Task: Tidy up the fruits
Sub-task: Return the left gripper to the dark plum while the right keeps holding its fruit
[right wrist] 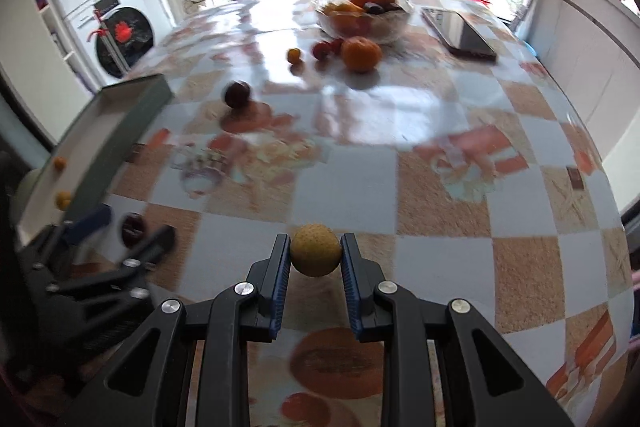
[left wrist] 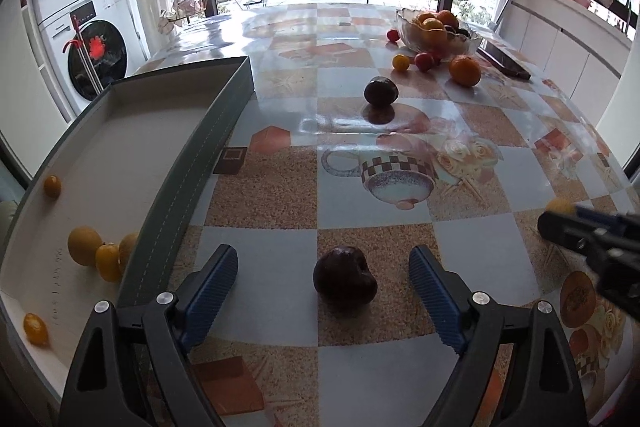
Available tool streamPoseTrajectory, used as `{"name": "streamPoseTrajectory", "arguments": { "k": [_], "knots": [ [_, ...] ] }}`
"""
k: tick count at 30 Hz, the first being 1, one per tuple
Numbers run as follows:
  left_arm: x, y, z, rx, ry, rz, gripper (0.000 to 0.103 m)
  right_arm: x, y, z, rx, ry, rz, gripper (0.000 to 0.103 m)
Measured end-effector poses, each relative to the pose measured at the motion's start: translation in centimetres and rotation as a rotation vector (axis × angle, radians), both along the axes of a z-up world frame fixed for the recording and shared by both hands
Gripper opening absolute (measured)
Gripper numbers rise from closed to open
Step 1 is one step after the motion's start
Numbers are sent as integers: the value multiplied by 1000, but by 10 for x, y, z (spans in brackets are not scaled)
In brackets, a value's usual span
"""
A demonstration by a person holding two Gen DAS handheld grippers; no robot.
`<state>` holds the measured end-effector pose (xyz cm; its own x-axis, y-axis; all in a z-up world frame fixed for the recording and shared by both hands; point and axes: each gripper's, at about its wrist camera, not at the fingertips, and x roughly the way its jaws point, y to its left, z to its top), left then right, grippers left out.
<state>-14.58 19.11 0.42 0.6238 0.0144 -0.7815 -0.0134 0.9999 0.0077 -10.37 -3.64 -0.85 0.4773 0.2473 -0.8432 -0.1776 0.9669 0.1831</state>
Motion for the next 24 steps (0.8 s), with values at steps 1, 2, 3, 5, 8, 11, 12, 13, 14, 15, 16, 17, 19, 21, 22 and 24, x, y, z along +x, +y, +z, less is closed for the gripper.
{"name": "streamPoseTrajectory", "arguments": {
  "k": [1, 2, 3, 5, 8, 11, 12, 13, 14, 15, 16, 17, 19, 21, 22, 24],
  "knots": [
    [0, 0, 0, 0, -1, 0, 89, -1, -3, -2, 11, -9, -9, 28],
    [0, 0, 0, -2, -2, 0, 89, -4, -6, -3, 13, -35, -21, 27],
    [0, 1, 0, -7, 0, -3, 91, -5, -6, -3, 6, -49, -26, 27],
    [1, -3, -3, -21, 27, -41, 102, -7, -7, -5, 10, -74, -29, 27],
    [1, -4, -3, -21, 26, -45, 102, -11, -6, -6, 7, -115, -31, 27],
    [2, -4, -3, -21, 26, -45, 102, -10, -10, -7, 33, -120, -36, 27],
    [1, -4, -3, -21, 25, -45, 102, -11, -11, -7, 44, -119, -37, 27],
    [1, -4, -3, -21, 26, -45, 102, -11, -12, -8, 55, -121, -38, 27],
    [1, -4, -3, -21, 26, -45, 102, -11, -12, -8, 57, -123, -38, 27],
    [1, -4, -3, -21, 26, -45, 102, -12, -12, -8, 55, -125, -39, 27],
    [1, -4, -3, -21, 25, -45, 102, -12, -11, -8, 51, -128, -38, 27],
    [1, -4, -3, -21, 25, -45, 102, -12, -11, -8, 47, -130, -38, 27],
    [1, -4, -3, -21, 26, -46, 102, -12, -11, -8, 49, -130, -38, 27],
    [1, -4, -3, -21, 25, -46, 102, -12, -10, -8, 55, -129, -39, 27],
    [1, -4, -3, -21, 25, -46, 102, -13, -10, -8, 57, -129, -39, 27],
    [1, -4, -3, -21, 25, -46, 102, -13, -10, -8, 53, -130, -39, 27]
  ]
}}
